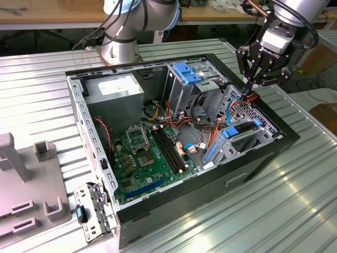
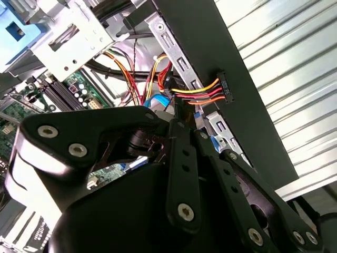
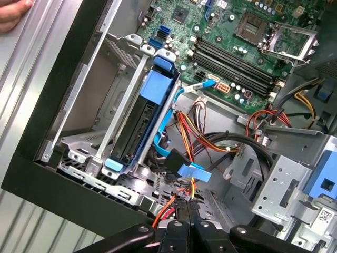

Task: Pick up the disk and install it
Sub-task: 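Insert the first disk wire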

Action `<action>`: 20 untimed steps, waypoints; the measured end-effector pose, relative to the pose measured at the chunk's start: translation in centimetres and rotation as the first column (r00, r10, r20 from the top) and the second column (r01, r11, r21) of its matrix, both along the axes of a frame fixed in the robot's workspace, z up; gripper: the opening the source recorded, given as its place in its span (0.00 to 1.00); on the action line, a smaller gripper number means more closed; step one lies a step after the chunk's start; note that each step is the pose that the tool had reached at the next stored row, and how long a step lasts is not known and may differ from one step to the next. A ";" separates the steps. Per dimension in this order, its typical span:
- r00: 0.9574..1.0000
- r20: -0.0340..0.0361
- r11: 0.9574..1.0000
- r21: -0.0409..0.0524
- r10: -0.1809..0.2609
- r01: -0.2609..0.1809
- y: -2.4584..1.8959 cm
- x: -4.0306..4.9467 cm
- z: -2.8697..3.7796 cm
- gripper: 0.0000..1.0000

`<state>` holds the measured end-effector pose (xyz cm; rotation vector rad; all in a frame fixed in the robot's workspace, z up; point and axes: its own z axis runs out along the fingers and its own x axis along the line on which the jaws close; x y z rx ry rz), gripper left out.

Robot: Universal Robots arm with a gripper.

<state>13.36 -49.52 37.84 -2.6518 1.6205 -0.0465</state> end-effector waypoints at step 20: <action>0.972 0.000 0.972 0.000 0.233 -0.233 0.01 0.04 0.14 0.11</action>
